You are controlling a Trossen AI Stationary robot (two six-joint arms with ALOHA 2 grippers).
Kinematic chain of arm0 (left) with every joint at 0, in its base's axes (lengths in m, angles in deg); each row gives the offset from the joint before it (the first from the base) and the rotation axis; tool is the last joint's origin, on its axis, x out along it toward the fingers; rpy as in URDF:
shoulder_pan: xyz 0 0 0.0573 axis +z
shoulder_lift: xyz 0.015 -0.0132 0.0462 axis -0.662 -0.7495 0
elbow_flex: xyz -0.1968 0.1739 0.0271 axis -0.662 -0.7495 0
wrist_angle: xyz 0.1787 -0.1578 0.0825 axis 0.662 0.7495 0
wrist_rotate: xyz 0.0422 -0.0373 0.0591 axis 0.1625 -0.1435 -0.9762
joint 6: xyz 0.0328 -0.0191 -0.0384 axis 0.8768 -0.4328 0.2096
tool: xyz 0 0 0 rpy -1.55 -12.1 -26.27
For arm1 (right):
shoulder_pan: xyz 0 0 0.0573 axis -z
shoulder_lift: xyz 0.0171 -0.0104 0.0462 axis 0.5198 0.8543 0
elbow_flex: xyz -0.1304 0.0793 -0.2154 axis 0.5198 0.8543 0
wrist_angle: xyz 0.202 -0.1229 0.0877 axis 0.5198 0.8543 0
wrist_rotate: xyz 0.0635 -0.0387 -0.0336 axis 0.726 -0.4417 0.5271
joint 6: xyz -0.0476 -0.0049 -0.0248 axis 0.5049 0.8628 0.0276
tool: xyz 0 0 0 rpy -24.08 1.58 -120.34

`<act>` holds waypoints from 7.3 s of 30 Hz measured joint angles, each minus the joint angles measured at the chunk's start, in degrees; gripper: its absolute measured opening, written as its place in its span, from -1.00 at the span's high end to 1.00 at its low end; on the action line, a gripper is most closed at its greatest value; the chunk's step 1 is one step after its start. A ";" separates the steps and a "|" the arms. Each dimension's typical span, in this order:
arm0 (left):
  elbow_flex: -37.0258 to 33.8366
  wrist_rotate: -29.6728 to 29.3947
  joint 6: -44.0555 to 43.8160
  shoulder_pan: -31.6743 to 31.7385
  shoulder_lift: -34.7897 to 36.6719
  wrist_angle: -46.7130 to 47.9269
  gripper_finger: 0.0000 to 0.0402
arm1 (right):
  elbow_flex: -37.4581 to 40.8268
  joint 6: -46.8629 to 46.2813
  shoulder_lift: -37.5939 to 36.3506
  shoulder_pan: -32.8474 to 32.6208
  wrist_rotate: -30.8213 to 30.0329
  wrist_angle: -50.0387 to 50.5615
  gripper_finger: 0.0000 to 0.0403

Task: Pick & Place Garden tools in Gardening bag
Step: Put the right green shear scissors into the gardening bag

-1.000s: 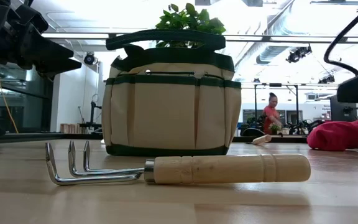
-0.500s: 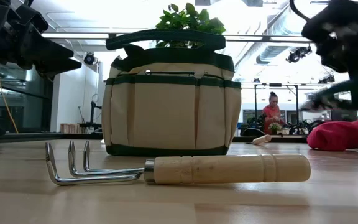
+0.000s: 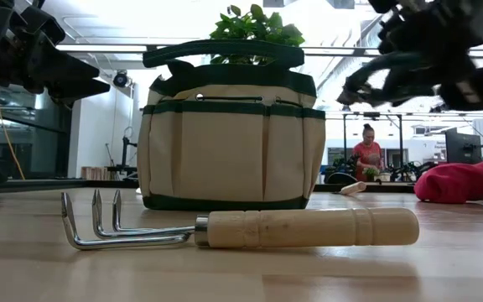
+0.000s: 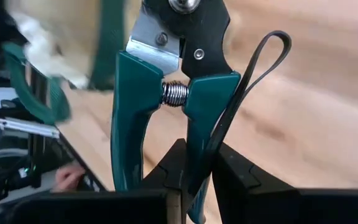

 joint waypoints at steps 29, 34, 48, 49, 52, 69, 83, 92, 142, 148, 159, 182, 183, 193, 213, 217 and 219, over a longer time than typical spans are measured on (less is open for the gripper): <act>-0.21 -0.37 -0.19 -0.01 -0.02 -2.28 -0.06 | -0.07 22.00 -0.04 6.03 -10.02 -7.24 0.81; -0.39 -1.73 0.00 -0.01 -0.02 -5.84 -0.06 | -0.07 27.63 -0.04 7.73 -10.61 -10.97 0.81; -0.22 0.59 2.60 0.01 -0.04 -11.98 -0.06 | -0.07 51.59 -0.04 10.59 -13.38 -21.86 0.81; -0.19 0.61 2.61 0.01 -0.07 -12.24 -0.06 | -0.07 53.13 -0.04 10.88 -13.38 -22.63 0.81; -0.15 0.68 1.82 0.01 -0.83 -13.81 -0.06 | -0.07 57.09 -0.04 11.75 -13.37 -23.95 0.81; -0.04 3.22 -7.45 0.01 -14.44 -31.64 -0.06 | -0.07 110.61 7.56 12.87 -11.72 -47.82 0.81; 6.55 5.10 -12.86 0.03 -27.92 -38.96 -0.06 | -6.05 143.20 9.53 13.57 -10.43 -52.52 0.82; 19.69 2.28 5.44 0.05 -41.30 -28.65 -0.06 | -10.45 142.06 9.53 15.01 -5.46 -49.08 0.82; 32.92 3.59 88.21 0.01 -63.46 -29.48 -0.06 | -10.39 51.57 15.19 19.95 -10.76 -45.18 0.82; 32.88 4.47 100.73 0.01 -66.08 -32.09 -0.06 | -10.40 46.26 17.44 19.93 -6.86 -45.68 0.82; 32.85 1.74 111.26 0.01 -69.71 -36.18 -0.06 | -10.40 43.28 23.23 19.49 -4.31 -51.91 0.82; 32.89 4.66 114.30 -0.04 -71.67 -39.02 -0.06 | -10.40 42.19 23.23 19.49 -3.38 -53.35 0.82; 32.92 4.80 114.45 -0.02 -71.58 -39.39 -0.06 | -10.40 42.19 23.23 19.49 -3.05 -53.53 0.82; 32.92 4.81 115.57 0.01 -71.60 -39.99 0.36 | -10.40 42.20 23.21 19.49 -2.72 -53.62 0.82; 33.01 4.83 115.07 0.01 -72.52 -40.26 0.76 | -10.32 42.30 23.23 19.49 -0.28 -52.49 0.72; 33.01 4.77 114.34 0.01 -72.54 -40.00 0.77 | -10.32 43.70 23.23 19.49 0.13 -52.37 0.48; 32.98 4.81 114.10 -0.03 -72.56 -39.45 0.78 | -10.32 44.17 23.23 19.49 0.07 -52.42 0.37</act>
